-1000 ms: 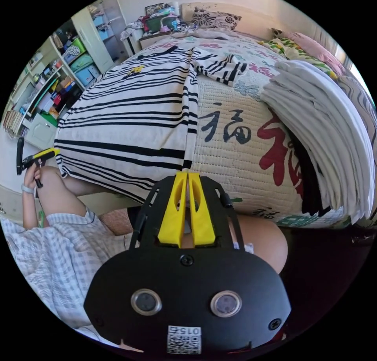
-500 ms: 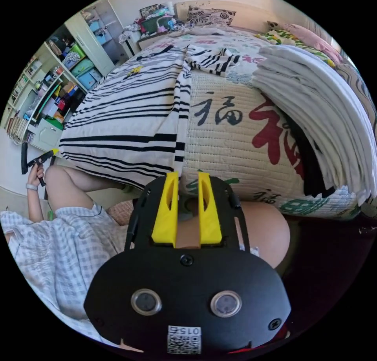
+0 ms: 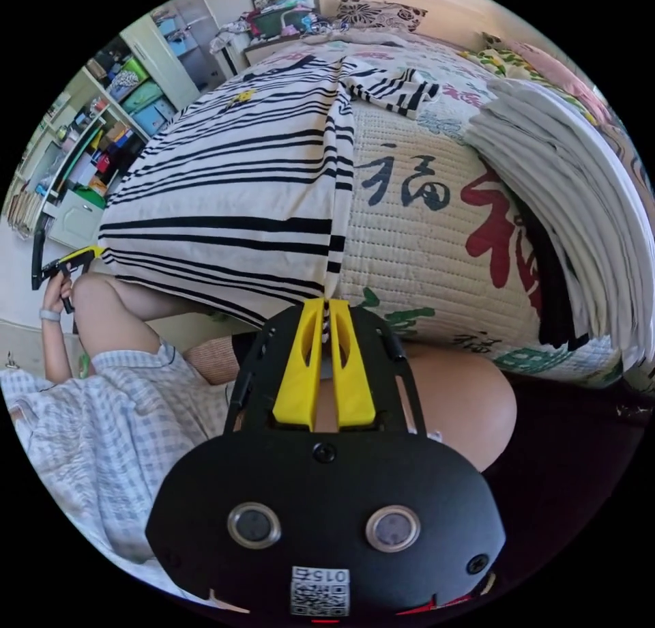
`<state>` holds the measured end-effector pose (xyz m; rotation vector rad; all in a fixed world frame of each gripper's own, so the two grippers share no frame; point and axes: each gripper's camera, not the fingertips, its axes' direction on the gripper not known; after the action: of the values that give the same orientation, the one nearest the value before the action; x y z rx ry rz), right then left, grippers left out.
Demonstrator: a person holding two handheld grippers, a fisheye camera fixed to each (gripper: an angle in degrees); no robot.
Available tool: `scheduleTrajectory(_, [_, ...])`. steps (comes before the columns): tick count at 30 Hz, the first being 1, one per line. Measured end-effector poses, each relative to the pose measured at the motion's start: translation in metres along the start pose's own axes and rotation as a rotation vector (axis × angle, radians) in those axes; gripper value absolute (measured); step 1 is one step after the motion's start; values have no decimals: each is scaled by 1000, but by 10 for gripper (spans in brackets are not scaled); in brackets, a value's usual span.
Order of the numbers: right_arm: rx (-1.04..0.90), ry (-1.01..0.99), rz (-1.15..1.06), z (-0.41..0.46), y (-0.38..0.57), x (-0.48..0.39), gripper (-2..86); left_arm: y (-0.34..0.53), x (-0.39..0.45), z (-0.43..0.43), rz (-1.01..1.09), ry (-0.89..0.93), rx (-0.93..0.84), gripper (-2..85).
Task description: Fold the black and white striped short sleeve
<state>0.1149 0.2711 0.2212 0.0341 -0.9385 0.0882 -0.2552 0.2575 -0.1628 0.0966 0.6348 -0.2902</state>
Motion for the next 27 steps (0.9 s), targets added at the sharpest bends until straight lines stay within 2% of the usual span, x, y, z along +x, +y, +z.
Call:
scheduleTrajectory(3, [-44, 33, -35, 11, -14, -7, 47, -10, -5, 12, -21, 34, -15, 81])
scheduleTrajectory(7, [-66, 99, -84, 12, -19, -12, 28, -19, -9, 19, -38, 26, -44, 63])
scheduleTrajectory(9, [-62, 53, -73, 2, -13, -1, 4, -12, -11, 11, -28, 53, -23, 18])
scheduleTrajectory(14, [4, -70, -7, -34, 1, 35, -8, 6, -3, -15, 18, 98, 49, 2])
scheduleTrajectory(17, [-65, -81, -19, -23, -7, 42, -9, 2, -6, -1, 12, 81, 0, 1])
scheduleTrajectory(24, [-150, 29, -89, -9, -19, 26, 9, -9, 9, 26, 54, -46, -162, 26])
scheduleTrajectory(27, [-91, 108, -53, -30, -11, 25, 54, 0, 17, 7, 68, -39, -94, 56])
